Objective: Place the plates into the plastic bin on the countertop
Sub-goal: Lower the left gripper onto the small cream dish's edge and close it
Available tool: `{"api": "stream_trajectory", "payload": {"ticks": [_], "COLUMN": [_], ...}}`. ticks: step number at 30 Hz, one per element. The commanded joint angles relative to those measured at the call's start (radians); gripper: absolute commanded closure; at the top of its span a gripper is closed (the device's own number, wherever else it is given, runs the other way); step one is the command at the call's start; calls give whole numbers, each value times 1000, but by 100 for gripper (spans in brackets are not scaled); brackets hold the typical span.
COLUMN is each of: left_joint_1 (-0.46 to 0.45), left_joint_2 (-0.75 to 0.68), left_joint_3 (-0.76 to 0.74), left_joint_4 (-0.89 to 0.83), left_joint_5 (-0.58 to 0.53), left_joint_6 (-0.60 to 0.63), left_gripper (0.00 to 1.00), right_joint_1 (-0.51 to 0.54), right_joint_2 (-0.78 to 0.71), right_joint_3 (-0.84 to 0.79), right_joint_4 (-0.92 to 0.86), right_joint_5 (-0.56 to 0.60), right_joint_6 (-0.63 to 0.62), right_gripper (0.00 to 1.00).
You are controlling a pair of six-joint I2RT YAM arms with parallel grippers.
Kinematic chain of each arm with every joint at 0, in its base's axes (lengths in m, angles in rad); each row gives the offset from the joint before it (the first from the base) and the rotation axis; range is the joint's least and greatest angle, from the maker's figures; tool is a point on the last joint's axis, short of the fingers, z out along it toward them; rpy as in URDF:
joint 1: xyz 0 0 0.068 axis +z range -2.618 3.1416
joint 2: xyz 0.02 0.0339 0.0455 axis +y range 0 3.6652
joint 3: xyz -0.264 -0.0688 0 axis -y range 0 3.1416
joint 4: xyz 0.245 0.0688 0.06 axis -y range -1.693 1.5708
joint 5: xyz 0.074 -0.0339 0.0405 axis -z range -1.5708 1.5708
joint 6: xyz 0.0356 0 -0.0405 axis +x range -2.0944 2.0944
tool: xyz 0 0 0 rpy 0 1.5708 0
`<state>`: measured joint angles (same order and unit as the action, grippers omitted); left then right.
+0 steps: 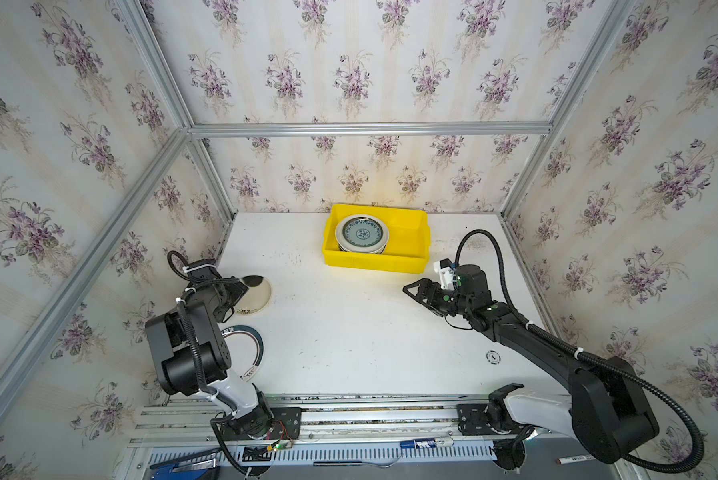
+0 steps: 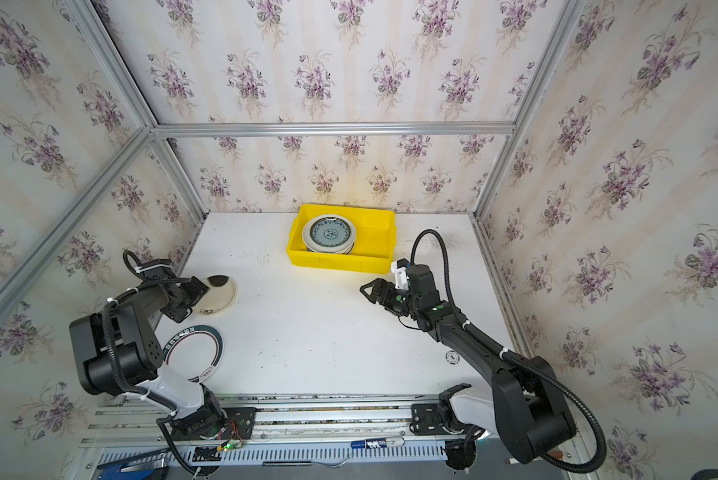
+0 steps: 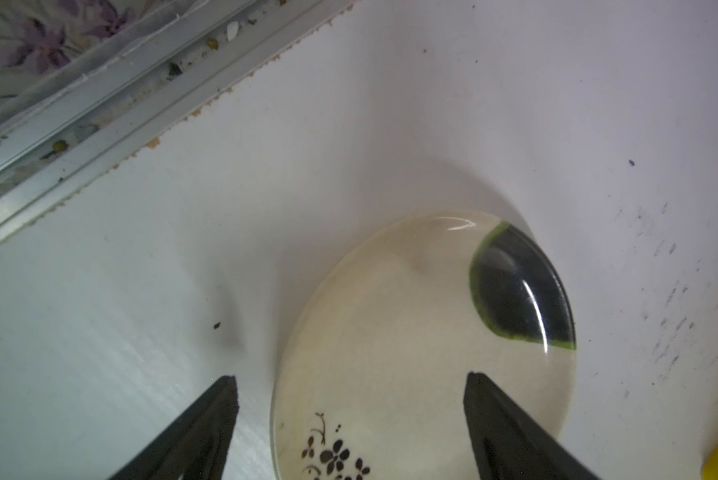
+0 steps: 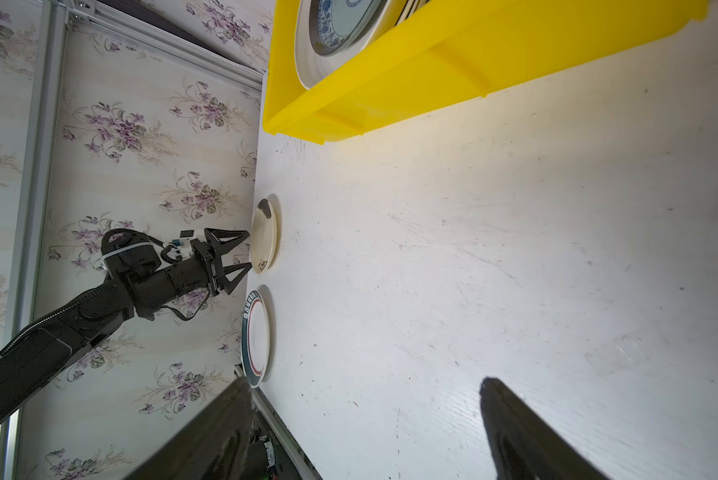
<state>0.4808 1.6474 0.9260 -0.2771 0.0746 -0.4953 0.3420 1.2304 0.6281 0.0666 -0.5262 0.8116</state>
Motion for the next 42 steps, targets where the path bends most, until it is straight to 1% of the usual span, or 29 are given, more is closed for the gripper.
{"api": "stream_trajectory", "payload": {"ticks": [1, 3, 6, 7, 10, 14, 18, 19, 22, 23, 30, 33, 36, 42], "left_joint_1": [2, 2, 4, 6, 10, 10, 10, 10, 10, 10, 6, 7, 6, 5], "left_joint_2": [11, 25, 51, 59, 59, 58, 64, 66, 79, 81, 74, 75, 74, 80], "left_joint_3": [14, 17, 20, 22, 18, 14, 16, 16, 16, 16, 10, 10, 10, 17], "left_joint_4": [20, 19, 18, 18, 18, 19, 18, 18, 18, 18, 16, 16, 16, 16], "left_joint_5": [20, 20, 33, 43, 48, 41, 43, 44, 52, 53, 37, 43, 44, 48], "left_joint_6": [30, 38, 45, 47, 48, 62, 61, 61, 62, 62, 67, 69, 72, 73], "left_gripper": [29, 40, 41, 44, 44, 55, 60, 63, 75, 77, 79, 82, 90, 96], "right_joint_1": [1, 0, 0, -1, -1, 0, 0, -1, -1, 0, 0, -1, 0, 0], "right_joint_2": [14, 22, 26, 26, 24, 15, 1, -1, -12, -15, -15, -16, -22, -32], "right_joint_3": [26, 34, 35, 33, 30, 24, 15, 14, 13, 13, 22, 22, 21, 15], "right_joint_4": [44, 42, 42, 42, 39, 35, 32, 30, 23, 22, 19, 18, 18, 10], "right_joint_5": [-27, -34, -38, -37, -38, -35, -26, -25, -21, -18, -12, -13, -13, -3], "right_joint_6": [6, 6, 4, 4, 4, 6, 11, 12, 12, 11, 18, 23, 26, 27], "right_gripper": [12, 13, 13, 13, 13, 14, 14, 14, 14, 14, 14, 15, 15, 15]}}
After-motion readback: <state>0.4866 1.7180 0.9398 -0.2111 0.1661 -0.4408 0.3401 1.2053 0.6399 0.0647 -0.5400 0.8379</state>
